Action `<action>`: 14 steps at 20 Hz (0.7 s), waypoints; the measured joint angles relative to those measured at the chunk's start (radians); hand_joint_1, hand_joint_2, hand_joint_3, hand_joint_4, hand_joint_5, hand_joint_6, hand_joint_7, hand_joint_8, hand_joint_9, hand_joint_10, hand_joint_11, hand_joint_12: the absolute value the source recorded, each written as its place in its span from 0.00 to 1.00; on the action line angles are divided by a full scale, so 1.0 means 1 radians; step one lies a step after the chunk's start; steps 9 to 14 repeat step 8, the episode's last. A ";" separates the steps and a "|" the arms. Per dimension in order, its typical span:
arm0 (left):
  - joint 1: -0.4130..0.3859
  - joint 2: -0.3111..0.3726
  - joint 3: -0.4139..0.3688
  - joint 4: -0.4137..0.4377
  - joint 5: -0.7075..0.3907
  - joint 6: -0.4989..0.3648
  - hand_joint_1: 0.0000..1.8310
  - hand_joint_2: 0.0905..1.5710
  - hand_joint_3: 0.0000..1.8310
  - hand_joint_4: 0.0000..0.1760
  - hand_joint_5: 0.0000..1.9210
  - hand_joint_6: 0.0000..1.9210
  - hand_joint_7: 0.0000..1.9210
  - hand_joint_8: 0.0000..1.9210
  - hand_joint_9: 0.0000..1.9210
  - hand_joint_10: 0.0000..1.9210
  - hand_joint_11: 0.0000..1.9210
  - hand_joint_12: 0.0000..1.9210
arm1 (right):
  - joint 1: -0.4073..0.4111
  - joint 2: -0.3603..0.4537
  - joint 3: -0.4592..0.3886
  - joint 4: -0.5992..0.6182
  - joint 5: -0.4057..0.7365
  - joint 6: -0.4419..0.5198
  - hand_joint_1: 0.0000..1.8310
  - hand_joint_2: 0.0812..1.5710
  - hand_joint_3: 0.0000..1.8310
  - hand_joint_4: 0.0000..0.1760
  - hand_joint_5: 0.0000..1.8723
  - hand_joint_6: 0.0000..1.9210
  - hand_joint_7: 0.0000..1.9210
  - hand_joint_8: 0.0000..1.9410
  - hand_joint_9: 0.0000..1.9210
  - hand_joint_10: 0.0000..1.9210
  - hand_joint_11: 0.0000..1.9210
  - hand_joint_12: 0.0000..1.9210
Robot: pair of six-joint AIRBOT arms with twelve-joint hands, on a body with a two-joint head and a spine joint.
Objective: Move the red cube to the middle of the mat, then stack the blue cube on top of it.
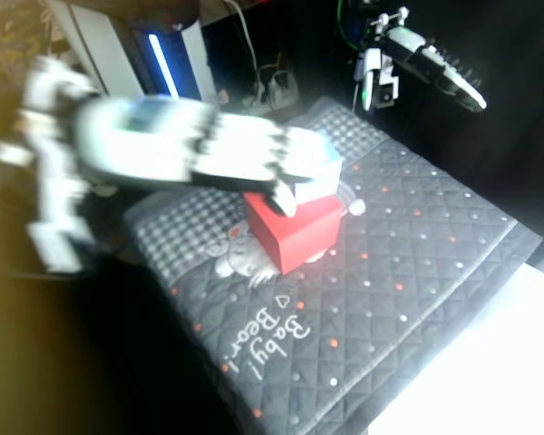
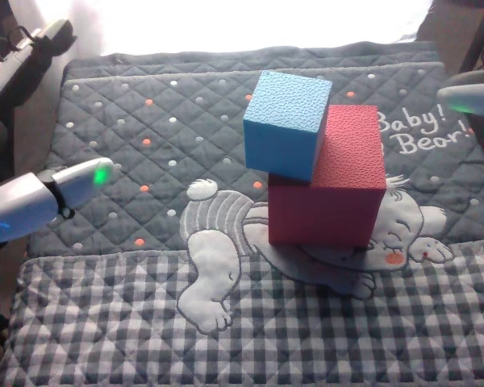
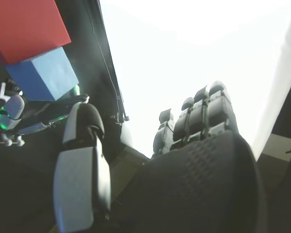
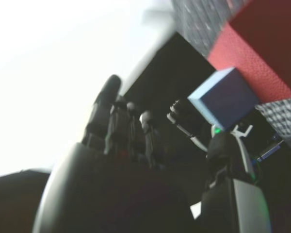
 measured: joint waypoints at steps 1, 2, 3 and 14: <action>0.000 0.000 0.000 0.001 -0.005 0.000 0.31 0.64 0.00 0.81 0.00 0.00 0.00 0.00 0.00 0.00 0.00 0.00 | -0.012 0.003 -0.003 0.026 0.005 -0.023 0.24 0.78 0.00 0.15 0.00 0.00 0.00 0.00 0.00 0.00 0.00 0.00; 0.004 0.002 -0.003 0.000 -0.018 -0.001 0.31 0.66 0.00 0.71 0.00 0.00 0.00 0.00 0.00 0.00 0.00 0.00 | -0.073 0.032 -0.044 0.195 0.036 -0.205 0.26 0.79 0.00 0.14 0.00 0.00 0.00 0.00 0.00 0.00 0.00 0.00; 0.004 0.008 -0.004 0.003 -0.022 -0.001 0.30 0.66 0.00 0.85 0.00 0.00 0.00 0.00 0.00 0.00 0.00 0.00 | -0.112 0.049 -0.071 0.288 0.072 -0.311 0.24 0.78 0.00 0.30 0.00 0.00 0.00 0.00 0.00 0.00 0.00 0.00; 0.023 0.029 -0.015 0.010 -0.090 -0.002 0.33 0.66 0.01 0.99 0.00 0.00 0.00 0.00 0.00 0.00 0.00 0.00 | -0.429 0.022 -0.088 0.602 0.443 -0.425 0.35 0.72 0.00 0.75 0.00 0.00 0.00 0.00 0.00 0.00 0.00 0.00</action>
